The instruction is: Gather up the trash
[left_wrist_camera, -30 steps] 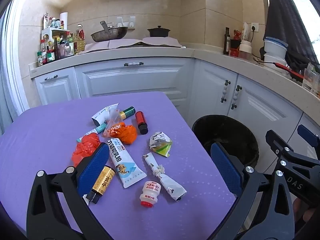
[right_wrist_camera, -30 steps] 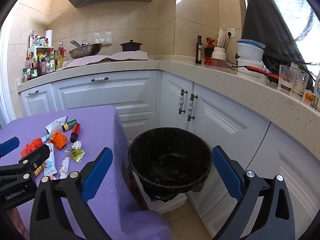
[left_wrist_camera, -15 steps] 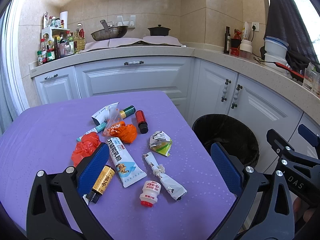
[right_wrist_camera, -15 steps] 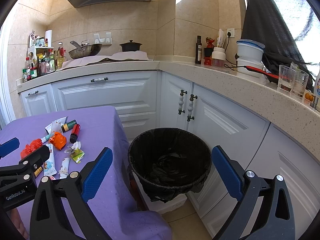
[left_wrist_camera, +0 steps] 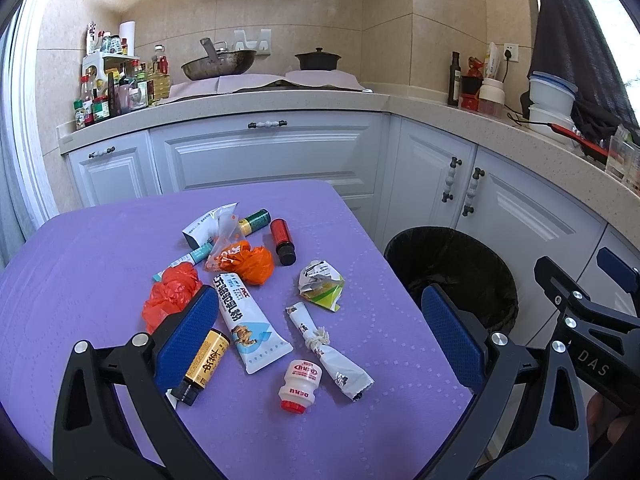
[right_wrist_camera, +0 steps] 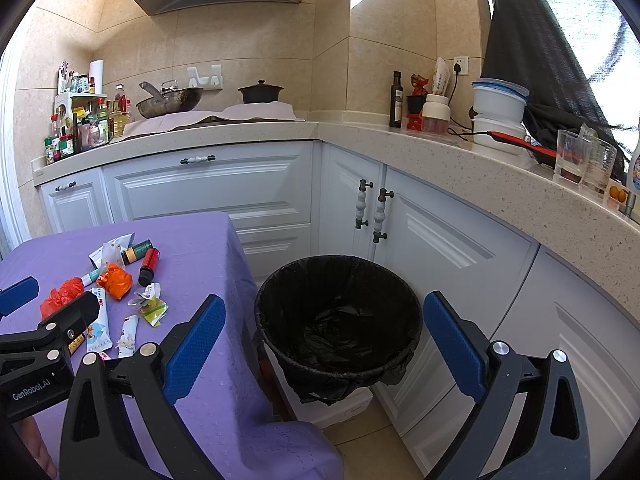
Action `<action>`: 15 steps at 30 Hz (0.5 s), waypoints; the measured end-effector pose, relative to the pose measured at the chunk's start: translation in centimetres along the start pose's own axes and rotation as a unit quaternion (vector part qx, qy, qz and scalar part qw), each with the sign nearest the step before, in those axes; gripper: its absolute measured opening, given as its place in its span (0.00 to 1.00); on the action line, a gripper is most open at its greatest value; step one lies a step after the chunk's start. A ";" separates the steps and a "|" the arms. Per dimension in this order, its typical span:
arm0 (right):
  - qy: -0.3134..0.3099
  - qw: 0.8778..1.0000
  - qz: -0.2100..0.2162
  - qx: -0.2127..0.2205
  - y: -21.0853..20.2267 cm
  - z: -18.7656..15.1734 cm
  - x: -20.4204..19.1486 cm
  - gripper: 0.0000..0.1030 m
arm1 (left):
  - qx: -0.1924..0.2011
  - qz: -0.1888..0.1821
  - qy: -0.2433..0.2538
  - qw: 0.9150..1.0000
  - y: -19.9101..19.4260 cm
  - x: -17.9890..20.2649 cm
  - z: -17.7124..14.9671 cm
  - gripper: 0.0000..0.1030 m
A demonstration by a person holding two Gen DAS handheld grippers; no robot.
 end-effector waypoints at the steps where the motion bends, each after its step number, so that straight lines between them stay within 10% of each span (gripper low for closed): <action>1: 0.000 1.000 0.000 0.000 0.0 0.0 0.0 0.94 | 0.000 0.001 0.000 1.000 0.0 0.0 0.0 0.96; 15: 0.000 1.000 0.000 0.000 -0.1 -0.1 0.1 0.94 | -0.003 -0.001 0.001 1.000 0.2 0.1 -0.3 0.96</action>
Point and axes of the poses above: each gripper's, at about its wrist camera, not at the fingertips, and y roughly the way its jaws point, x to its right, z to its top, the point moved 7 cm from there along y, roughly the way its jaws point, and after that the axes turned 11 degrees about -z, right-handed, at the moved point
